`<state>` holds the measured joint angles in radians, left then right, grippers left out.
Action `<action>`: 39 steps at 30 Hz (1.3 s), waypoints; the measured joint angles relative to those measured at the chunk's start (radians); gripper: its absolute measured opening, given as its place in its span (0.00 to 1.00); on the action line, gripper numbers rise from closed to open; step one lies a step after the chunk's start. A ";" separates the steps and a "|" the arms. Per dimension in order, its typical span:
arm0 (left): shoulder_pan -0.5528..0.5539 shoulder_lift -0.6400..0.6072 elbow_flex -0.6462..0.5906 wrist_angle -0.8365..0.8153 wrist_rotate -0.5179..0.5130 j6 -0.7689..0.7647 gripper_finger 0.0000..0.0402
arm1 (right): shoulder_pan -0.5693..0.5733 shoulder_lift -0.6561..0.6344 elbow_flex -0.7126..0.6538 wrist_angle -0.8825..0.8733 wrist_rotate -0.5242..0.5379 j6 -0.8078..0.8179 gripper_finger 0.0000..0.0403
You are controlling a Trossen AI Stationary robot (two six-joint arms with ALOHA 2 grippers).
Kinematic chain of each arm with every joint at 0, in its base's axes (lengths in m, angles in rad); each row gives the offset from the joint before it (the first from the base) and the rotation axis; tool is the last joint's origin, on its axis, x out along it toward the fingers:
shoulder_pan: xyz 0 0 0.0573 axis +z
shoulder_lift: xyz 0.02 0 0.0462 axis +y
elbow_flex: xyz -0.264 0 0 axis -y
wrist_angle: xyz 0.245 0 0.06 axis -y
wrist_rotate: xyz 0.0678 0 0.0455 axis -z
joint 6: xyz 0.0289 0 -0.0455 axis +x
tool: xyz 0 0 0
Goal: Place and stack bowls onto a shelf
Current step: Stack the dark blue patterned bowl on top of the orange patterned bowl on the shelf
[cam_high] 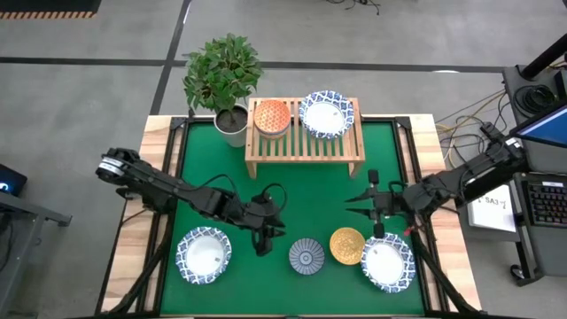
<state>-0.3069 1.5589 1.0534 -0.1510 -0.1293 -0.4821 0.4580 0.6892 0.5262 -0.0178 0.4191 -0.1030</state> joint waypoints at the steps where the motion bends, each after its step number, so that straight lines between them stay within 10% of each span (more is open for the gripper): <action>1: 0.000 0.000 0.000 0.001 -0.003 -0.011 0.28 | 0.000 -0.009 0.000 0.001 0.000 -0.005 0.20; 19: -0.032 0.290 0.134 0.112 -0.070 -0.034 0.44 | 0.000 -0.053 -0.008 -0.025 -0.030 -0.027 0.19; 39: -0.037 0.447 0.310 -0.122 -0.072 -0.102 0.20 | 0.000 -0.053 -0.008 -0.034 -0.029 -0.029 0.19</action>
<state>-0.3439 2.0064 1.3630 -0.2729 -0.2012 -0.5844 0.4583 0.6357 0.5186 -0.0521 0.3901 -0.1318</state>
